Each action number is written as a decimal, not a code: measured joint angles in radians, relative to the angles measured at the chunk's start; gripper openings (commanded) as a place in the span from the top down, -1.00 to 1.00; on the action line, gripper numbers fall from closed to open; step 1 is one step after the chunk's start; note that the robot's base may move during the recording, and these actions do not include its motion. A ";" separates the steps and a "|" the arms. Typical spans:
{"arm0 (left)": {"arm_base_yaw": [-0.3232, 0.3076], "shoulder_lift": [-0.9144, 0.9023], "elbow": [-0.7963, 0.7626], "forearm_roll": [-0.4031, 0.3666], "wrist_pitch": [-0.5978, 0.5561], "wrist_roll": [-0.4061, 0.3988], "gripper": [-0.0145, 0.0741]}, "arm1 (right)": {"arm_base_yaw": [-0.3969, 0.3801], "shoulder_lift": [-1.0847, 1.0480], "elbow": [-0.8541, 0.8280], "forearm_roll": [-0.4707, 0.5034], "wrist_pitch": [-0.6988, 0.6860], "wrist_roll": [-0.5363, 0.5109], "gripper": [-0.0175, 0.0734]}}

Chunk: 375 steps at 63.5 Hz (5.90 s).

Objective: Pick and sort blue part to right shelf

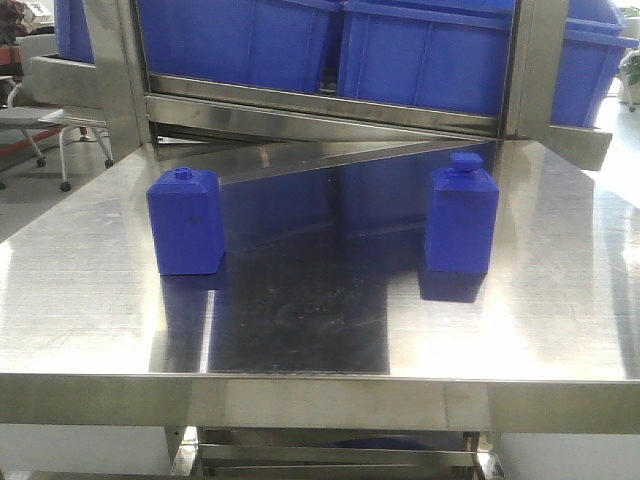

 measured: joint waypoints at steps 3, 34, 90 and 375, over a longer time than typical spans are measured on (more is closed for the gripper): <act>0.000 0.000 0.000 0.000 0.000 0.000 0.39 | 0.000 0.000 0.000 0.000 0.000 -0.005 0.50; 0.000 0.000 0.000 0.000 0.000 0.000 0.39 | 0.000 0.000 0.000 0.000 0.018 0.000 0.50; 0.000 0.000 0.000 0.000 0.000 0.000 0.39 | 0.000 0.000 -0.021 0.000 0.122 0.000 0.50; -0.003 0.000 0.000 0.000 0.000 0.000 0.39 | 0.091 1.295 -0.995 0.032 0.744 0.184 0.03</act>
